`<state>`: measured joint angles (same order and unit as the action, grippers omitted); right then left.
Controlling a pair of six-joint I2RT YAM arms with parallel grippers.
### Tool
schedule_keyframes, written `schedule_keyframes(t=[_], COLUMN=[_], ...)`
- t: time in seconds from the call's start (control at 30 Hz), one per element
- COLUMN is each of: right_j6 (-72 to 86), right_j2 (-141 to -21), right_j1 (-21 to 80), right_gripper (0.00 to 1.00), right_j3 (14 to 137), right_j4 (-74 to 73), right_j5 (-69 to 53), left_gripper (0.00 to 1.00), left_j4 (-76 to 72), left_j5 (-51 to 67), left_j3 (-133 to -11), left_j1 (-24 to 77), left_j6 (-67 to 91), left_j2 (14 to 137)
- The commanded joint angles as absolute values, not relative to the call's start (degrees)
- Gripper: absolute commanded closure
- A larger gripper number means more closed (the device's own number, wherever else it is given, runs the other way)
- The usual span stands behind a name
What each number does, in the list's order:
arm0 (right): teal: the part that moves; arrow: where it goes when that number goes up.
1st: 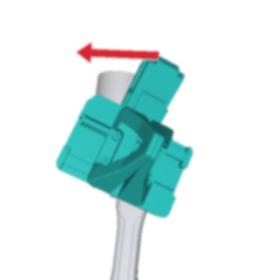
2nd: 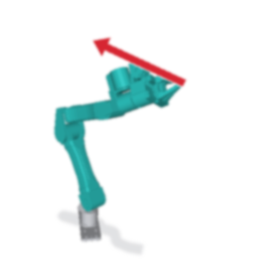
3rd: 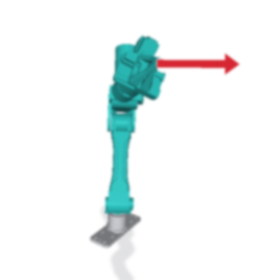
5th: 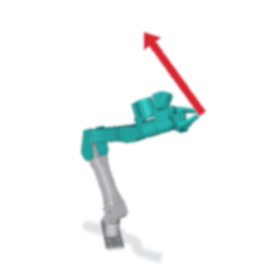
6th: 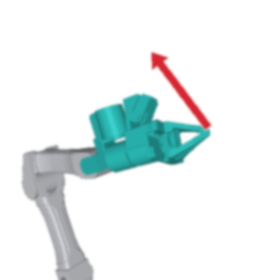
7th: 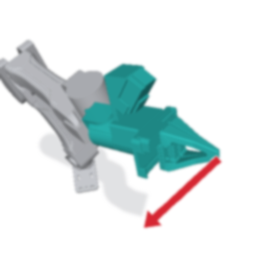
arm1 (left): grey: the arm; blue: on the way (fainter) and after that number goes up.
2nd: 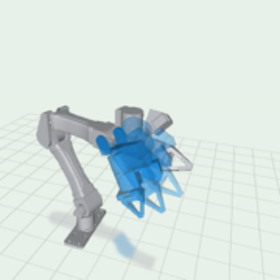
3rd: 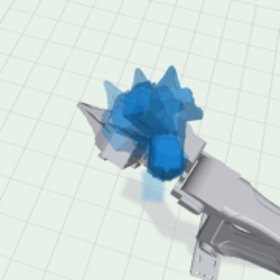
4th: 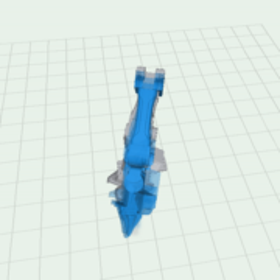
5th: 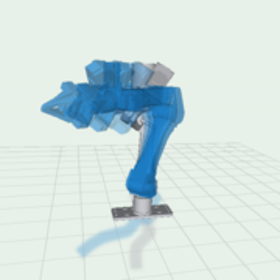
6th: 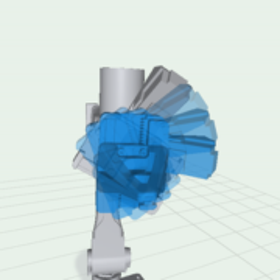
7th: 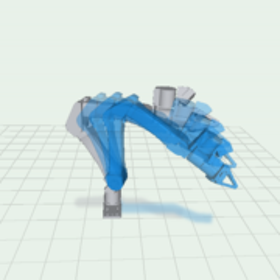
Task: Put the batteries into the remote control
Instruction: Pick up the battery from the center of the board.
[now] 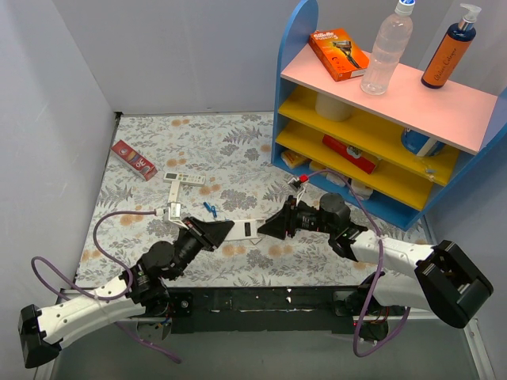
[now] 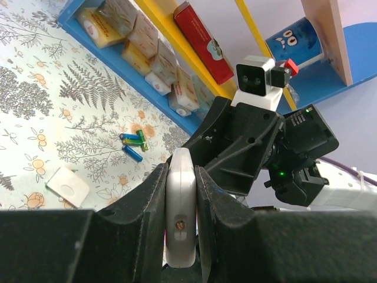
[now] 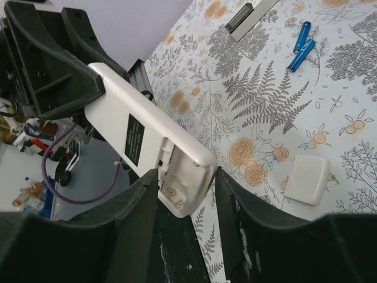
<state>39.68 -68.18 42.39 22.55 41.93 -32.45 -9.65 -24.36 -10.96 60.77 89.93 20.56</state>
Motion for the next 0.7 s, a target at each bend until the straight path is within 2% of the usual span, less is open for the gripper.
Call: schedule_keyframes(t=[0.0, 0.1, 0.2, 0.23, 0.3, 0.33, 0.37, 0.4, 0.43, 0.53, 0.67], right_j6=[39.82, 39.11, 39.29, 39.37, 39.90, 40.16, 40.34, 41.21, 41.57, 42.10, 41.05], right_j2=[-66.27, -66.09, -66.09, -66.18, -66.01, -65.83, -65.40, -65.13, -64.87, -63.72, -62.58], right_j1=[42.36, 42.36, 42.45, 42.36, 42.63, 42.80, 42.80, 42.89, 43.06, 43.77, 44.30], right_gripper=[0.52, 0.61, 0.75, 0.82, 0.89, 0.98, 0.99, 0.99, 0.99, 0.99, 0.99], right_j3=[23.02, 23.12, 23.11, 23.12, 23.12, 23.12, 23.03, 23.03, 22.85, 22.94, 24.26], right_j4=[41.14, 39.46, 38.85, 38.85, 38.76, 38.76, 38.67, 38.41, 38.50, 37.80, 34.98], right_j5=[-28.66, -27.25, -26.37, -26.28, -25.84, -25.40, -24.53, -24.00, -23.56, -21.89, -20.22], left_gripper=[1.00, 1.00, 1.00, 1.00, 1.00, 1.00, 0.98, 0.89, 0.59, 0.24, 0.15], left_j4=[-13.62, -14.32, -14.94, -15.20, -15.38, -15.47, -15.47, -15.56, -15.99, -16.00, -13.80], left_j5=[-23.03, -22.59, -22.06, -21.80, -21.80, -21.80, -21.80, -21.80, -21.62, -20.74, -19.51], left_j3=[-10.99, -10.90, -10.99, -10.99, -10.90, -10.90, -11.07, -10.99, -11.07, -11.33, -13.80], left_j1=[60.91, 60.82, 60.91, 60.82, 60.82, 60.82, 60.82, 60.82, 60.82, 60.91, 60.91], left_j6=[88.59, 88.51, 88.24, 88.24, 88.16, 88.15, 88.15, 88.24, 88.24, 87.63, 87.27], left_j2=[21.44, 21.71, 22.15, 22.41, 22.67, 23.02, 23.20, 23.55, 23.73, 25.48, 29.79])
